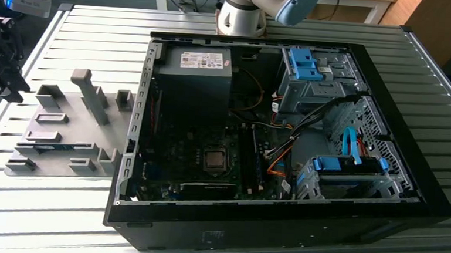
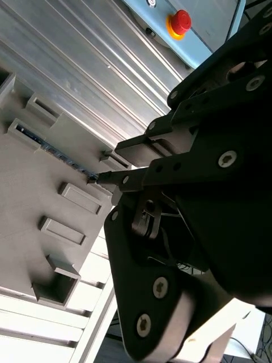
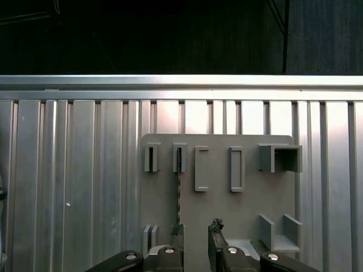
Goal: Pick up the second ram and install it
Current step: 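Pick up the second ram and move it above second insertion slot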
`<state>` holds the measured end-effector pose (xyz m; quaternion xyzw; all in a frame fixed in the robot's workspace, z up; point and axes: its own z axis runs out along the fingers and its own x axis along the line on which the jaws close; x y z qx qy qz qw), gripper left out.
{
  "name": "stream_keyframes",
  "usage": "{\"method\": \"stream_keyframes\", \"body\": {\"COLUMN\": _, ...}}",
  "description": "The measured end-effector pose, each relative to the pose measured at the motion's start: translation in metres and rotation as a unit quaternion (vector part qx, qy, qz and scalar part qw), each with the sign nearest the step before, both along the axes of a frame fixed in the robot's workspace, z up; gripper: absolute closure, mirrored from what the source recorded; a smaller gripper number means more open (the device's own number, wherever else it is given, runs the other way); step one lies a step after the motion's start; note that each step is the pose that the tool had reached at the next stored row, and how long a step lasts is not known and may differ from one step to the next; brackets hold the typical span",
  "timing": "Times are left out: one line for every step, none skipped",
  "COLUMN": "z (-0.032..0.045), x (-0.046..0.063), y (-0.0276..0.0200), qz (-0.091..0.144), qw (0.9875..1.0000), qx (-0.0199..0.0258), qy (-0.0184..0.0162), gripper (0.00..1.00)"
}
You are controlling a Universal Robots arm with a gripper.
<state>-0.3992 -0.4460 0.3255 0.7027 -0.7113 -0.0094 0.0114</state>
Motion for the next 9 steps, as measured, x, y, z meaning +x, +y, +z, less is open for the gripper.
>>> {"method": "stream_keyframes", "body": {"z": 0.0, "x": 0.0, "y": 0.0, "qz": 0.0, "qw": 1.0, "qx": 0.0, "qy": 0.0, "gripper": 0.69}}
{"method": "stream_keyframes", "body": {"z": 0.0, "x": 0.0, "y": 0.0, "qz": 0.0, "qw": 1.0, "qx": 0.0, "qy": 0.0, "gripper": 0.69}}
{"method": "stream_keyframes", "body": {"z": 0.0, "x": 0.0, "y": 0.0, "qz": 0.0, "qw": 1.0, "qx": 0.0, "qy": 0.0, "gripper": 0.69}}
{"method": "stream_keyframes", "body": {"z": -0.0001, "x": 0.0, "y": 0.0, "qz": 0.0, "qw": 1.0, "qx": 0.0, "qy": 0.0, "gripper": 0.69}}
{"method": "stream_keyframes", "body": {"z": -0.0001, "x": 0.0, "y": 0.0, "qz": 0.0, "qw": 1.0, "qx": 0.0, "qy": 0.0, "gripper": 0.69}}
{"method": "stream_keyframes", "body": {"z": -0.0001, "x": 0.0, "y": 0.0, "qz": 0.0, "qw": 1.0, "qx": 0.0, "qy": 0.0, "gripper": 0.69}}
{"method": "stream_keyframes", "body": {"z": -0.0004, "x": 0.0, "y": 0.0, "qz": 0.0, "qw": 1.0, "qx": 0.0001, "qy": -0.0001, "gripper": 0.69}}
{"method": "stream_keyframes", "body": {"z": -0.0009, "x": 0.0, "y": 0.0, "qz": 0.0, "qw": 1.0, "qx": 0.0001, "qy": -0.0002, "gripper": 0.69}}
{"method": "stream_keyframes", "body": {"z": -0.0015, "x": 0.0, "y": 0.0, "qz": 0.0, "qw": 1.0, "qx": 0.0001, "qy": -0.0001, "gripper": 0.69}}
